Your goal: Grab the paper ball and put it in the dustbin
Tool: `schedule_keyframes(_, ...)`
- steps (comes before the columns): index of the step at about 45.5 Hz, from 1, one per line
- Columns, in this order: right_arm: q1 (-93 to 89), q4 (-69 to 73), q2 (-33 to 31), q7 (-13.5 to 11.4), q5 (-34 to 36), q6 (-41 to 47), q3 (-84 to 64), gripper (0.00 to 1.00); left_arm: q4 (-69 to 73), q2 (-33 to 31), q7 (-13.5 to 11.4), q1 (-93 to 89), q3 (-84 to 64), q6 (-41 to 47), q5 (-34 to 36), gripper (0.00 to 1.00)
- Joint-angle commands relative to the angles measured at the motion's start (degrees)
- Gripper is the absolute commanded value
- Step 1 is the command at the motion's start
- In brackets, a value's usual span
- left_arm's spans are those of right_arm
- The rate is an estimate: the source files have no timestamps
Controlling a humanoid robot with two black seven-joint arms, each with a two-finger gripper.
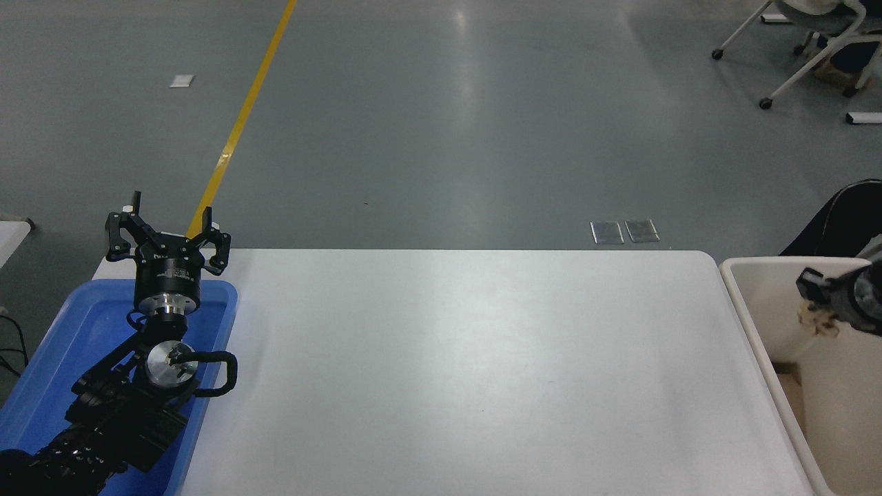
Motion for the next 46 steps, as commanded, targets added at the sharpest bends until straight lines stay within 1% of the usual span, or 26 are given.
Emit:
schedule_keyframes(1,-8.49,-3.48,3.95,-0.92,0.14,-14.31,0.44,0.00,0.00,0.00,0.00,0.00,0.00,0.00,-0.08,0.99)
schedule_keyframes(6,-10.43,-3.39,4.04,-0.92,2.24,-16.34,0.44,0.00,0.00,-0.09,0.00,0.00,0.00,0.09,-0.17,0.99)
schedule_keyframes(14,-11.66,-3.30,4.83,-0.92,10.24,-17.04,0.44,0.00,0.00,-0.09,-0.09,0.00,0.00,0.00,-0.17,0.99)
schedule_keyframes(19,-11.75,-3.22,5.09,-1.01,11.56,-17.13,0.44,0.00,0.00,-0.09,-0.09,0.00,0.00,0.00,-0.17,0.99)
schedule_keyframes(20,-11.84,-2.87,5.09,-1.01,11.56,-17.05,0.44,0.03,0.00,-0.09,-0.09,0.00,0.00,0.09,-0.17,0.99)
schedule_keyframes(21,-11.92,-2.78,5.09,-1.01,11.56,-17.05,0.44,0.22,0.00,0.00,-0.09,0.00,0.00,0.09,-0.17,0.99)
schedule_keyframes(24,-11.93,-2.60,4.83,-0.92,11.65,-17.05,0.53,0.85,0.00,0.00,-0.09,0.00,0.00,0.00,-0.17,0.99)
schedule_keyframes(25,-11.66,-2.60,4.65,-0.92,11.65,-17.05,0.53,1.00,0.00,0.00,-0.09,0.00,0.00,0.00,-0.17,0.99)
schedule_keyframes(42,-10.52,-1.90,4.48,-0.92,11.65,-16.34,0.53,1.00,0.00,0.00,-0.09,0.00,0.00,0.09,-0.17,0.99)
schedule_keyframes(46,-8.07,1.96,3.52,-0.92,11.48,-16.25,0.44,1.00,0.00,-0.09,-0.09,0.00,0.00,0.09,-0.17,0.99)
